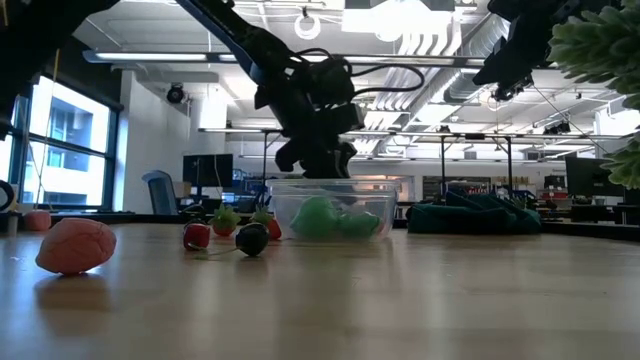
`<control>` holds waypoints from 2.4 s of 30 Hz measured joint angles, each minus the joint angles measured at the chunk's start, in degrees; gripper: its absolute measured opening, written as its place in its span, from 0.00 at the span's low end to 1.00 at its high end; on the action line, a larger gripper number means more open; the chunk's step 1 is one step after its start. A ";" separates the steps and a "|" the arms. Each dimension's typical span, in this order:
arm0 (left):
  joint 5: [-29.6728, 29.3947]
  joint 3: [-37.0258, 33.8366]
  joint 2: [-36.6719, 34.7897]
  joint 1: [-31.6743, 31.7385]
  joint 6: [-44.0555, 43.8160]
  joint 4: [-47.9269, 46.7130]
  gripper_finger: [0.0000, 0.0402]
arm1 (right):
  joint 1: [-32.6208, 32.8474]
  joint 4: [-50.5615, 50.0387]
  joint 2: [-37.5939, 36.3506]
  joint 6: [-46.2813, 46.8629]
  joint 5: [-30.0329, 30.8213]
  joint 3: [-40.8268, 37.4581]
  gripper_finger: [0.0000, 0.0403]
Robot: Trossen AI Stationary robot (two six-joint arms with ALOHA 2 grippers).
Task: Pick and placing Produce into tupperware
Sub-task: Put the blueberry into the transparent bin, then put the red strawberry into the transparent bin
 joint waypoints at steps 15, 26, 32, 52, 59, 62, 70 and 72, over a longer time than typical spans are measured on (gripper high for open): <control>-0.47 0.00 0.00 0.00 1.07 -1.42 0.18 | 0.01 0.02 -0.02 0.00 -0.02 0.00 0.06; -0.51 0.00 0.00 0.00 1.05 -1.46 0.36 | 0.01 0.02 -0.02 0.02 -0.02 0.01 0.06; 0.71 -0.04 -1.21 0.00 0.87 -3.54 0.36 | 0.00 0.02 -0.02 0.01 -0.01 0.00 0.06; -0.03 -3.59 -21.11 0.97 16.96 -34.13 0.26 | 0.00 0.02 0.00 0.01 0.00 0.01 0.06; -2.44 -12.83 -21.73 4.98 24.01 -32.98 0.26 | 0.01 0.02 0.00 0.01 -0.01 0.01 0.06; -9.44 -16.14 -21.73 5.81 27.48 -30.89 0.26 | -0.01 0.00 -0.02 0.01 0.00 0.00 0.06; -12.38 -20.95 -21.71 5.32 38.86 -21.53 0.26 | 0.00 0.01 -0.02 0.02 0.00 0.01 0.06; -11.93 -20.99 -21.72 5.10 41.90 -21.36 0.26 | 0.01 0.02 -0.01 0.02 -0.02 0.02 0.06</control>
